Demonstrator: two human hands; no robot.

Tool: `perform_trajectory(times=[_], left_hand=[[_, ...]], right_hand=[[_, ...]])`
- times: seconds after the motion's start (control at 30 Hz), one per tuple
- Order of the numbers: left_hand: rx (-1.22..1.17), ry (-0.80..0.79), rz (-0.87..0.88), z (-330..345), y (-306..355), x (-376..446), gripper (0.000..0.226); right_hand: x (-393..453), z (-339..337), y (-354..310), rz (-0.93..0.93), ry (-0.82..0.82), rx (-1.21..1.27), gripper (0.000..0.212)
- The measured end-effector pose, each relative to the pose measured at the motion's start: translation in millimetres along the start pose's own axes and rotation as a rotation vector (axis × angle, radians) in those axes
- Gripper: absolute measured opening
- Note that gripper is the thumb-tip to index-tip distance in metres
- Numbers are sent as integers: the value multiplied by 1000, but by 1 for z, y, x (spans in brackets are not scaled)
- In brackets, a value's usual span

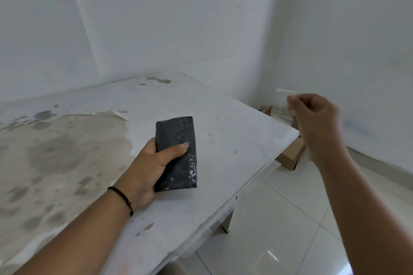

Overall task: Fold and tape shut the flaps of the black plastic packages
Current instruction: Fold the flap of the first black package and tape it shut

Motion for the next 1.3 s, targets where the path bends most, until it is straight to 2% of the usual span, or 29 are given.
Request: perform_trajectory(times=[0.13, 0.27, 0.47, 0.6, 0.87, 0.93, 1.03, 1.17, 1.3], left_hand=[[-56, -3, 79, -26, 18, -16, 60], [-116, 86, 144, -64, 35, -44, 60], [-146, 195, 222, -104, 46, -95, 59], [-125, 293, 260, -128, 43, -123, 63], [-38, 396, 359, -145, 47, -169, 52], [-38, 401, 373, -146, 47, -175, 54], [-36, 381, 398, -145, 46, -182, 45], [-23, 363, 413, -142, 45, -187, 49], [-11, 352, 424, -140, 42, -187, 40]], right_hand=[[-19, 19, -39, 28, -204, 169, 15], [-57, 58, -81, 38, -481, 291, 11], [-131, 118, -129, 167, -909, 513, 18], [-176, 144, -149, 227, -1072, 577, 19], [-229, 179, -162, 177, -1136, 584, 16], [-235, 183, -163, 154, -1120, 585, 15], [-239, 186, -163, 99, -1080, 578, 14], [-241, 185, -162, 47, -1027, 545, 17], [-242, 184, -161, 47, -1011, 542, 16]])
Point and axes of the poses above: each hand's wrist, its own x-axis towards the middle knuckle, its own z-axis out of the palm, y = z × x, the point moved 2 cm from there along x, towards the middle knuckle, and after that the axes turned 4 degrees about x, right-handed, at the moved point
